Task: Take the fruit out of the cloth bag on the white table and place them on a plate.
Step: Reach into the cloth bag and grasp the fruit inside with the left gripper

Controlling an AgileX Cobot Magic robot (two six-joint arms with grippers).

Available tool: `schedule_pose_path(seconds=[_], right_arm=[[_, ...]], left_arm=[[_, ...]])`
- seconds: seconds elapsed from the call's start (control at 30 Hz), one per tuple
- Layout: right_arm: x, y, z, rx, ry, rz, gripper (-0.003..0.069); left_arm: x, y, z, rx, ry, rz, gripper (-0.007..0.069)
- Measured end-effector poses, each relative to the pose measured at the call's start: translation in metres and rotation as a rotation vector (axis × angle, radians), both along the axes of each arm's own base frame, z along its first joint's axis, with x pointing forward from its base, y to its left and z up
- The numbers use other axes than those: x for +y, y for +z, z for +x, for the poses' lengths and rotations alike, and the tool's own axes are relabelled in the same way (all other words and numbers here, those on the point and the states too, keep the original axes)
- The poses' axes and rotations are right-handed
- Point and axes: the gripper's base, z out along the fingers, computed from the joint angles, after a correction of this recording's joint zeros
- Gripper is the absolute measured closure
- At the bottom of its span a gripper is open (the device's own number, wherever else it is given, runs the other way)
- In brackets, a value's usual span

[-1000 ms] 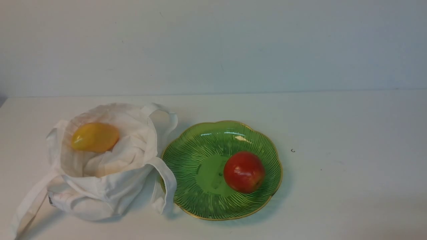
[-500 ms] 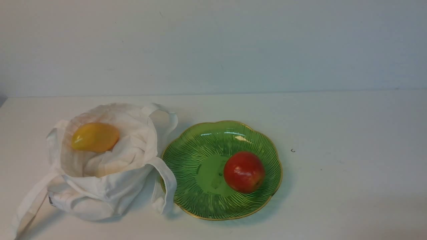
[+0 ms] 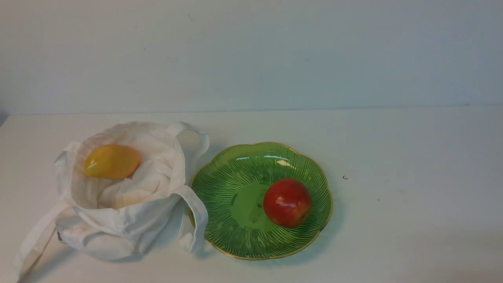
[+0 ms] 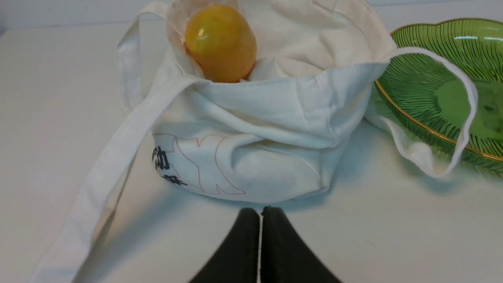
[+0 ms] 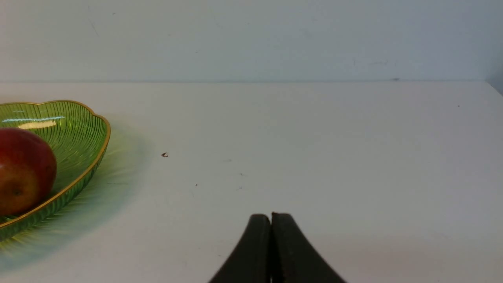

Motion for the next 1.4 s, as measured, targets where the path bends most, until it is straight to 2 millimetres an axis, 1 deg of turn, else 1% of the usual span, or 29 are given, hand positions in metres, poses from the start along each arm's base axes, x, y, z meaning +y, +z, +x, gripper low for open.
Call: schedule_pose_path(seconds=[0.27, 0.33, 0.47, 0.5, 0.57, 0.67, 0.8, 0.87, 0.9, 1.0, 1.03, 1.07, 1.1, 1.13, 1.17, 1.2, 1.3, 1.33, 1.37, 1.4], right_arm=[[0.000, 0.000, 0.000, 0.000, 0.000, 0.000, 0.0673], [0.000, 0.000, 0.000, 0.000, 0.000, 0.000, 0.0673], [0.000, 0.000, 0.000, 0.000, 0.000, 0.000, 0.0673], [0.000, 0.000, 0.000, 0.000, 0.000, 0.000, 0.0673], [0.000, 0.000, 0.000, 0.000, 0.000, 0.000, 0.0673], [0.000, 0.000, 0.000, 0.000, 0.000, 0.000, 0.0673], [0.000, 0.000, 0.000, 0.000, 0.000, 0.000, 0.0673], [0.000, 0.000, 0.000, 0.000, 0.000, 0.000, 0.0673], [0.000, 0.000, 0.000, 0.000, 0.000, 0.000, 0.0673], [0.000, 0.000, 0.000, 0.000, 0.000, 0.000, 0.0673], [0.000, 0.000, 0.000, 0.000, 0.000, 0.000, 0.0673], [0.000, 0.000, 0.000, 0.000, 0.000, 0.000, 0.0673], [0.000, 0.000, 0.000, 0.000, 0.000, 0.000, 0.0673], [0.000, 0.000, 0.000, 0.000, 0.000, 0.000, 0.0673], [0.000, 0.000, 0.000, 0.000, 0.000, 0.000, 0.0673], [0.000, 0.000, 0.000, 0.000, 0.000, 0.000, 0.0673], [0.000, 0.000, 0.000, 0.000, 0.000, 0.000, 0.0673], [0.000, 0.000, 0.000, 0.000, 0.000, 0.000, 0.0673], [0.000, 0.000, 0.000, 0.000, 0.000, 0.000, 0.0673], [0.000, 0.000, 0.000, 0.000, 0.000, 0.000, 0.0673]], left_arm=[[0.000, 0.000, 0.000, 0.000, 0.000, 0.000, 0.0632], [-0.001, 0.000, 0.000, 0.003, 0.003, -0.037, 0.0632], [-0.009, 0.002, 0.000, 0.017, 0.036, -0.425, 0.0632], [-0.012, 0.004, 0.000, 0.029, 0.044, -0.580, 0.0632], [-0.016, 0.008, 0.000, 0.045, 0.059, -0.822, 0.0632], [-0.017, 0.013, 0.001, 0.020, 0.069, -0.970, 0.0632], [-0.015, 0.019, 0.002, -0.023, 0.086, -1.109, 0.0632], [-0.016, 0.020, 0.002, -0.022, 0.082, -1.122, 0.0632], [-0.017, 0.022, 0.002, -0.017, 0.072, -1.118, 0.0632], [-0.022, 0.055, -0.003, -0.020, -0.023, -1.032, 0.0632], [-0.025, 0.067, -0.003, -0.001, -0.048, -0.978, 0.0632], [-0.027, 0.085, 0.000, 0.034, -0.067, -0.901, 0.0632], [-0.027, 0.084, 0.000, 0.044, -0.071, -0.897, 0.0632], [-0.029, 0.099, 0.005, 0.106, -0.080, -0.810, 0.0632], [-0.030, 0.108, 0.011, 0.172, -0.084, -0.735, 0.0632], [-0.031, 0.113, 0.016, 0.244, -0.087, -0.668, 0.0632], [-0.028, 0.125, 0.040, 0.447, -0.050, -0.454, 0.0632], [-0.023, 0.129, 0.055, 0.516, -0.015, -0.367, 0.0631], [-0.024, 0.130, 0.057, 0.526, -0.014, -0.367, 0.0629], [-0.018, 0.133, 0.074, 0.569, 0.028, -0.286, 0.0621]])
